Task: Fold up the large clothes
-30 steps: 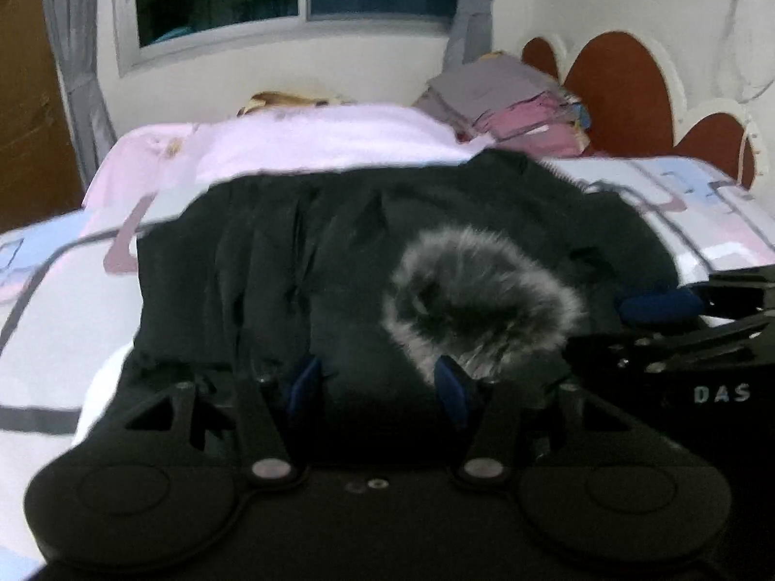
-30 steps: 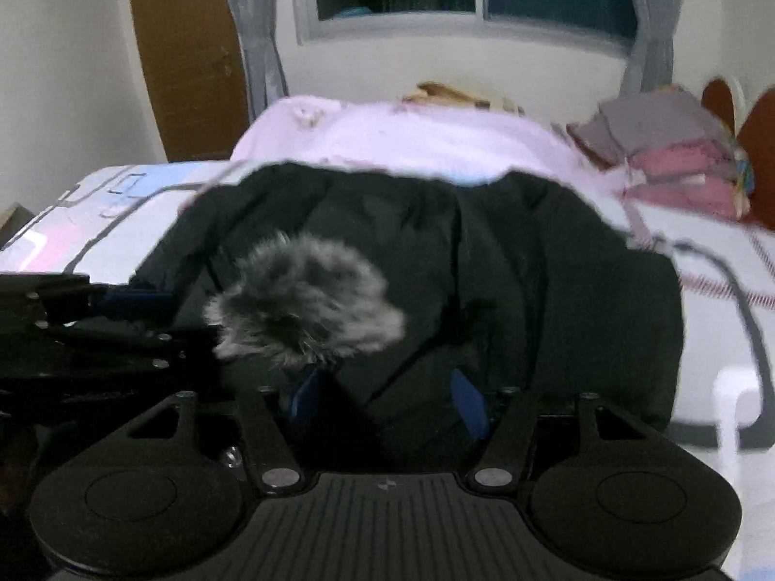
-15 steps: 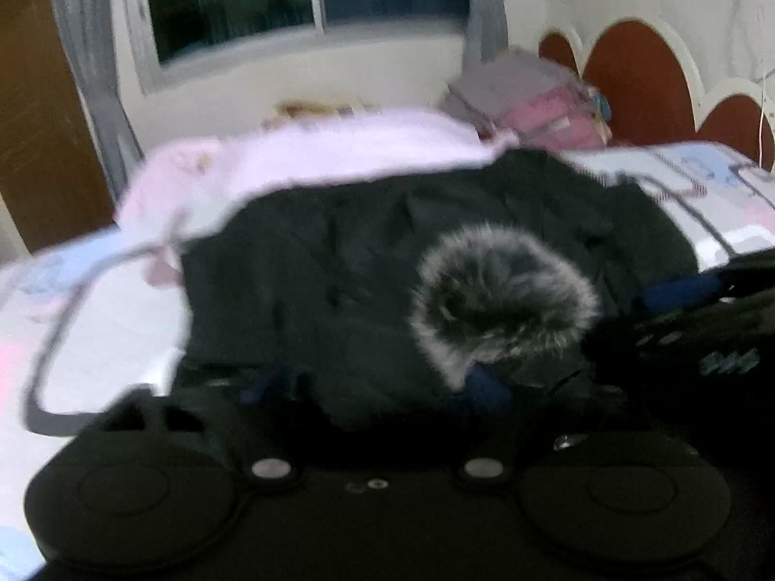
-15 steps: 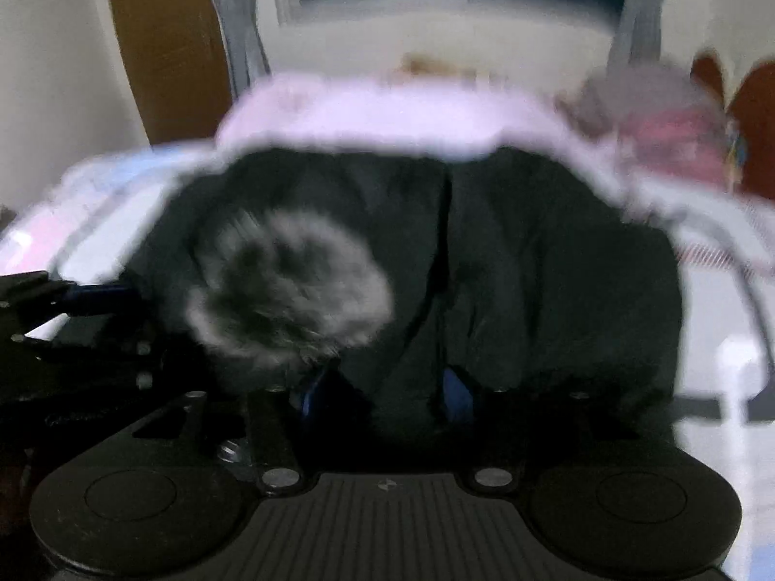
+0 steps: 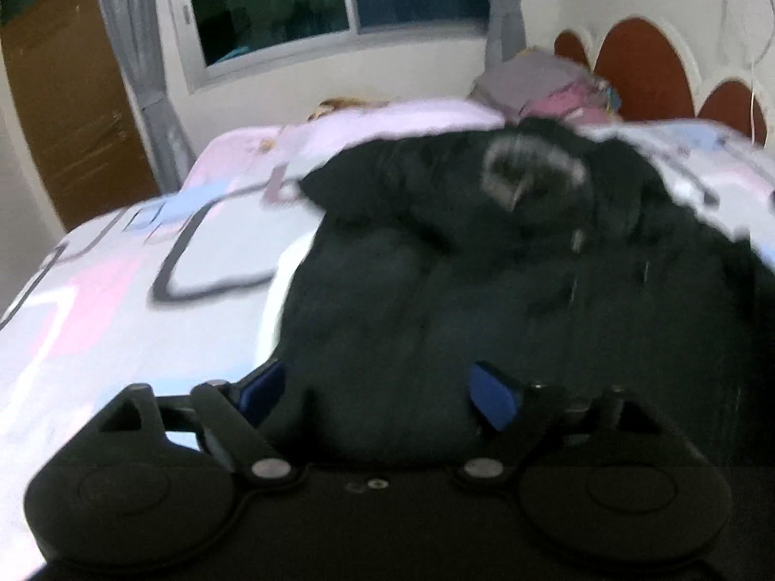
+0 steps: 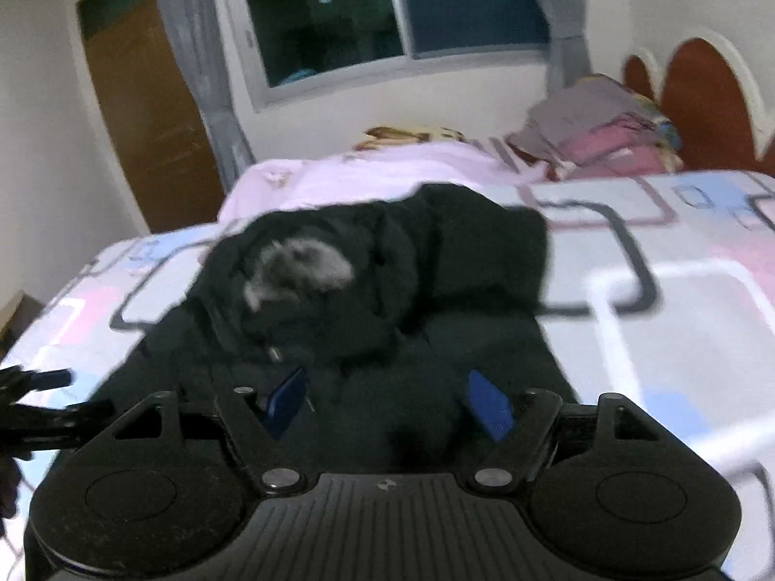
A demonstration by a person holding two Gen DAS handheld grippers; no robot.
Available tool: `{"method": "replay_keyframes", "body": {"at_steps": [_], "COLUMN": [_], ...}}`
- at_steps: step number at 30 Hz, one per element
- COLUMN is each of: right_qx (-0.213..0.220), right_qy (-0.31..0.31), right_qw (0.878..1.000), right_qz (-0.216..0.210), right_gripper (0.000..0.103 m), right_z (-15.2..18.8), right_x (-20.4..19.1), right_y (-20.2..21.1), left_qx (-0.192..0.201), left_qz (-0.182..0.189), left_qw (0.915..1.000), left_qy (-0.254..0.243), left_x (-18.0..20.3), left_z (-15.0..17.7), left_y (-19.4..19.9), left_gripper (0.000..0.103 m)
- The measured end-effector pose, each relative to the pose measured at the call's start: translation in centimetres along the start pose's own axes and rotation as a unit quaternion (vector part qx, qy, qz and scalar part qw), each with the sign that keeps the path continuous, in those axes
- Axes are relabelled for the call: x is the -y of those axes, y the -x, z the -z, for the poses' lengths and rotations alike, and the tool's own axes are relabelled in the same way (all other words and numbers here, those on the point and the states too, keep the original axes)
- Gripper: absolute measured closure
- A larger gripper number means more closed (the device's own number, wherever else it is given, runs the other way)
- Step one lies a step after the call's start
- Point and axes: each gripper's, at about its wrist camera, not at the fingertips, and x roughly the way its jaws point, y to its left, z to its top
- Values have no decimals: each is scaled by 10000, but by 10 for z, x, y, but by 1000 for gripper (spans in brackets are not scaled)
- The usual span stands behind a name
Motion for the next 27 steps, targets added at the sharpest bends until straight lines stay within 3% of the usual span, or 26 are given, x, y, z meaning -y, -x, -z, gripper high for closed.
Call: {"method": "replay_keyframes", "body": {"at_steps": [6,7,11,13,15,22,27], "right_qx": [-263,-360,-589,-652,-723,-842,-807], "right_qy": [-312,-464,-1279,-1638,-1914,-2292,-2264], "right_qw": [9982,9971,9894,9841,9787,9696,9705], "right_qz": [434,484,361,222,138,-181,-199], "right_gripper": [29,34,39,39,39,39,39], "right_z": [52,63,102,120,139,173,171], "right_x": [37,45,76,89,95,96,98], "right_y": [44,49,67,76,85,106,103], "left_qx": [-400,-438,-604,-707,-763,-783,-887], "left_qz": [-58,40,634,685,701,920,1213], "left_qw": [9990,9984,9900,9873,9857,9719,9625], "left_qy": [188,356,1110,1246,1327,2020,2257], "left_x": [-34,-41,-54,-51,-46,-49,-55], "left_z": [68,77,98,107,118,146,145], "left_y": [39,45,59,65,72,92,81], "left_gripper": [28,27,34,42,43,42,41]}}
